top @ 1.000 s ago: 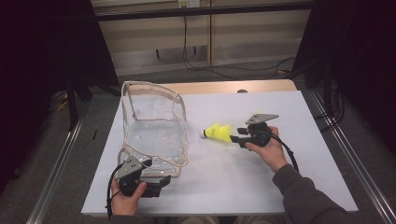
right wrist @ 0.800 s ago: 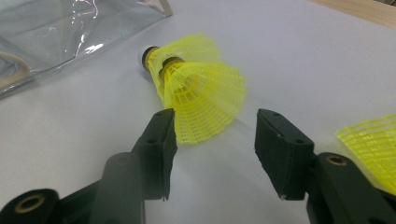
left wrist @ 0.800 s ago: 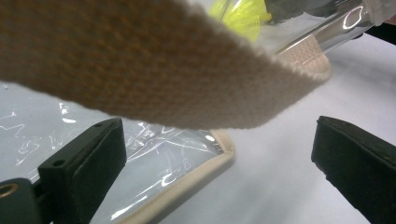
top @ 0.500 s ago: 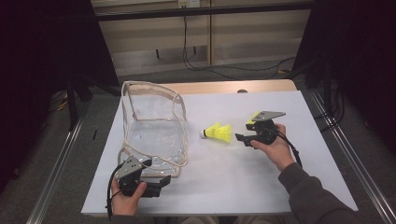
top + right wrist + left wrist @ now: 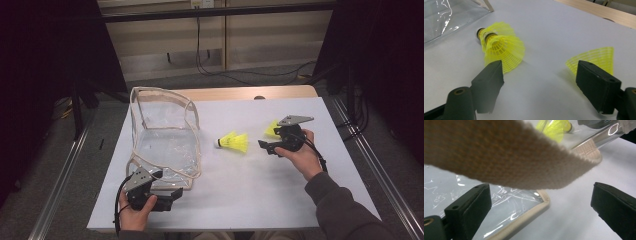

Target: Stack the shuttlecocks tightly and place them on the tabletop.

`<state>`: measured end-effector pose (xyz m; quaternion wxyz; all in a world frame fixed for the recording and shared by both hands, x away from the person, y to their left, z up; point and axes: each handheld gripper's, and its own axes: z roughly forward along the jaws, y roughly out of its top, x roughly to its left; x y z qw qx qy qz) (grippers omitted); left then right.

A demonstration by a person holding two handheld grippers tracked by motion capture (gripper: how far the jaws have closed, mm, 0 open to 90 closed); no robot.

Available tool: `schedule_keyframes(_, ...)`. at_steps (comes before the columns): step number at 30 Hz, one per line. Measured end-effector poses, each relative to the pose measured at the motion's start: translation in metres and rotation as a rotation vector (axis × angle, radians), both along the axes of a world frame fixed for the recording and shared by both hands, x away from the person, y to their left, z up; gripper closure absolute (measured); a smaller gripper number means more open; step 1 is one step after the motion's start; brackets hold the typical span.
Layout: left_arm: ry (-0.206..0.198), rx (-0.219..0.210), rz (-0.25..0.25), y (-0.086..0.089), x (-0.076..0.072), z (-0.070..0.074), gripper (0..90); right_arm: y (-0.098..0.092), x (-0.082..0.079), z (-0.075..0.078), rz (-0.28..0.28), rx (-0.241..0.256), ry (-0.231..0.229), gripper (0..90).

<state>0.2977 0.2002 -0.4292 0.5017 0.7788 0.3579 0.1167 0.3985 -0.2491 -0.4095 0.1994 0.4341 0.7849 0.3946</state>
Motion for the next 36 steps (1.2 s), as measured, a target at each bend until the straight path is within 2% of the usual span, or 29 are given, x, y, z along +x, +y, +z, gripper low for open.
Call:
schedule_keyframes(11,0.001,-0.001,0.002,0.0,0.0,0.0,3.0,-0.012,0.005,0.002,-0.059,-0.014,0.0,16.5)
schedule_keyframes(24,-0.001,-0.009,-0.003,0.001,0.001,-0.001,3.0,-0.013,0.019,-0.002,-0.096,-0.039,0.0,14.7)
schedule_keyframes(36,0.002,-0.008,-0.006,0.001,0.001,0.0,3.1,-0.012,0.031,0.0,-0.132,-0.033,-0.001,13.2)
